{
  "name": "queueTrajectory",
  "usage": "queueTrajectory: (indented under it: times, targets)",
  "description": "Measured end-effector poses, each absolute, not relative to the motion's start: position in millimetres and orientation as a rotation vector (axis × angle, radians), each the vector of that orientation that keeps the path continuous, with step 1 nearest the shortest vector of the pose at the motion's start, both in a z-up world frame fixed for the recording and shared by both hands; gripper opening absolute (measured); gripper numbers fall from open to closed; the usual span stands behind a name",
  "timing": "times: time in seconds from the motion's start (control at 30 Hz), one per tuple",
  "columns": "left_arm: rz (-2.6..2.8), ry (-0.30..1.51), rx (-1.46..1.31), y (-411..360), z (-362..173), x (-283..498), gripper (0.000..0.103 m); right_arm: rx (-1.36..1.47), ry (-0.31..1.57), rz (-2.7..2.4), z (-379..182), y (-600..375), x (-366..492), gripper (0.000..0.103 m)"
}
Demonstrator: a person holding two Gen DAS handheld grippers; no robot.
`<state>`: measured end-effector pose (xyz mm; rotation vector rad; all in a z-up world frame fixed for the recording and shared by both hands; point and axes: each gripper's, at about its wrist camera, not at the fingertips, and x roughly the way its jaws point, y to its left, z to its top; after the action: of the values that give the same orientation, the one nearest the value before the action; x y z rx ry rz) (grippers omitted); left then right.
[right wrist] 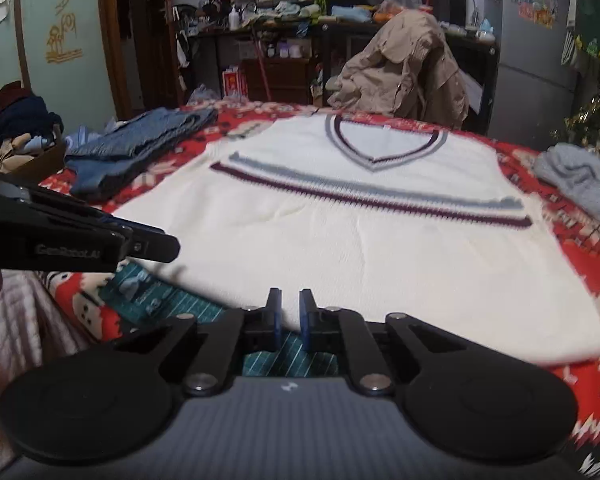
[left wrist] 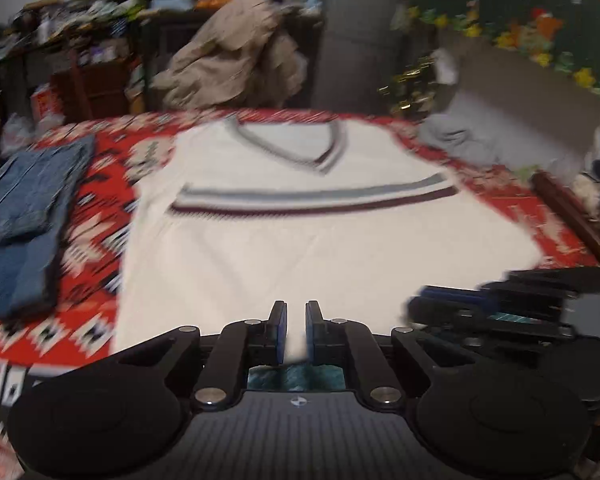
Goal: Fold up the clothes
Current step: 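Close both grippers and withdraw them from the folded vest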
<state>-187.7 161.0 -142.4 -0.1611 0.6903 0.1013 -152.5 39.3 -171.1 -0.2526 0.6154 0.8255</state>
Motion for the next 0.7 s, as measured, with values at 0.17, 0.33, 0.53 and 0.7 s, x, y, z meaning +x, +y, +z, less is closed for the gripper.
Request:
queueTrajectory:
  times: [0.17, 0.33, 0.53, 0.7]
  targets:
    - [0.043, 0.747, -0.115, 143, -160, -168, 0.008, -0.279, 0.617, 0.809, -177, 39, -150, 0.010]
    - [0.049, 0.771, -0.075, 136, -167, -171, 0.009, -0.309, 0.625, 0.805, -186, 33, -154, 0.010]
    - [0.074, 0.724, -0.120, 139, -158, -169, 0.011, -0.269, 0.619, 0.739, -175, 14, -140, 0.010]
    - [0.081, 0.760, -0.139, 140, -168, -160, 0.012, -0.279, 0.644, 0.705, -183, 7, -125, 0.011]
